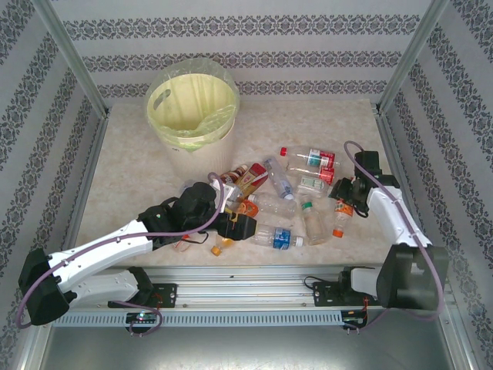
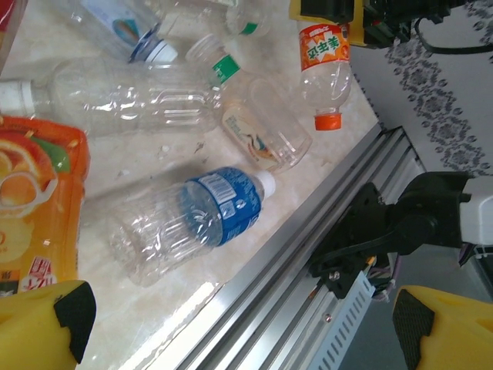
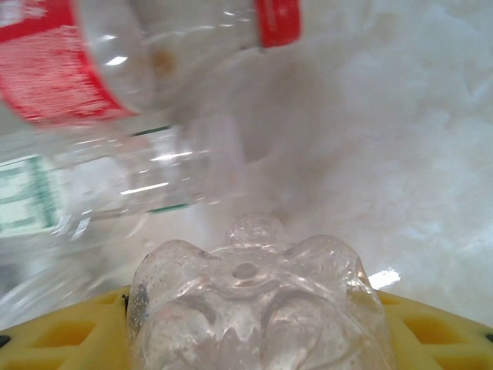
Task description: Put the plastic bottles in the bin
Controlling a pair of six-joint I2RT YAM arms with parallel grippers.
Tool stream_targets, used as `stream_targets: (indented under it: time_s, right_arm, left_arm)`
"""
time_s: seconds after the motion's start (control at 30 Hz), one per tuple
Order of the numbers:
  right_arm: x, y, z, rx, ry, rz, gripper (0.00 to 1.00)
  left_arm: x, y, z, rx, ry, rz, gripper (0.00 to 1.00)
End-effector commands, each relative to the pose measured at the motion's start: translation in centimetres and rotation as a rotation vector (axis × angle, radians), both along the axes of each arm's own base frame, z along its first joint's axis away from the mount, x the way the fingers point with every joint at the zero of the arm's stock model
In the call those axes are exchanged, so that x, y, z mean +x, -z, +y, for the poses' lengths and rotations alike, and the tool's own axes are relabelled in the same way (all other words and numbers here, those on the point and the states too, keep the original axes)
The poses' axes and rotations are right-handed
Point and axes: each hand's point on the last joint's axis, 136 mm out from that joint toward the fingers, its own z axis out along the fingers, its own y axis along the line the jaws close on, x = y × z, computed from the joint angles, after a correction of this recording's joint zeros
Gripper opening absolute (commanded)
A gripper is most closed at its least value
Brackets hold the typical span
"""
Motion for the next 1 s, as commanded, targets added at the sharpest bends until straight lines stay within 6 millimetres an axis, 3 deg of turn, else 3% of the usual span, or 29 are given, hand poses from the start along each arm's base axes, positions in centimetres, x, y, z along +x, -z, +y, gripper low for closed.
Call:
stream_targets:
  time_s: [0.0,0.33,0.53,0.73,0.97]
  right_arm:
    - [0.1,-3.4,2.9,0.098,-0.061,-0.077,0.55]
    - [0.4,-11.8,13.0,0.375,-0.263,-0.301,0.54]
    - [0.2,-15.8,18.0,0.544,-0.348,-0.389,0.53]
    - [-0.2,-18.0,21.2,0.625,-0.443,-0.427,0.54]
    - [-0.6,-18.7,23.6,0.686,-0.509,-0.439,0.54]
  left_arm:
    - [0.6,-2.5,-1.6,-0.097,0.013,-0.077,1.00]
    - [2.6,-5.2,-5.1,-0.216,0.038,-0.170,1.00]
    - [3.4,-5.9,-7.0,-0.275,0.055,-0.182,1.00]
    - [3.7,-7.0,-7.8,-0.339,0.048,-0.214,1.00]
    - [3.5,-7.6,-8.6,-0.380,0.071,-0.199,1.00]
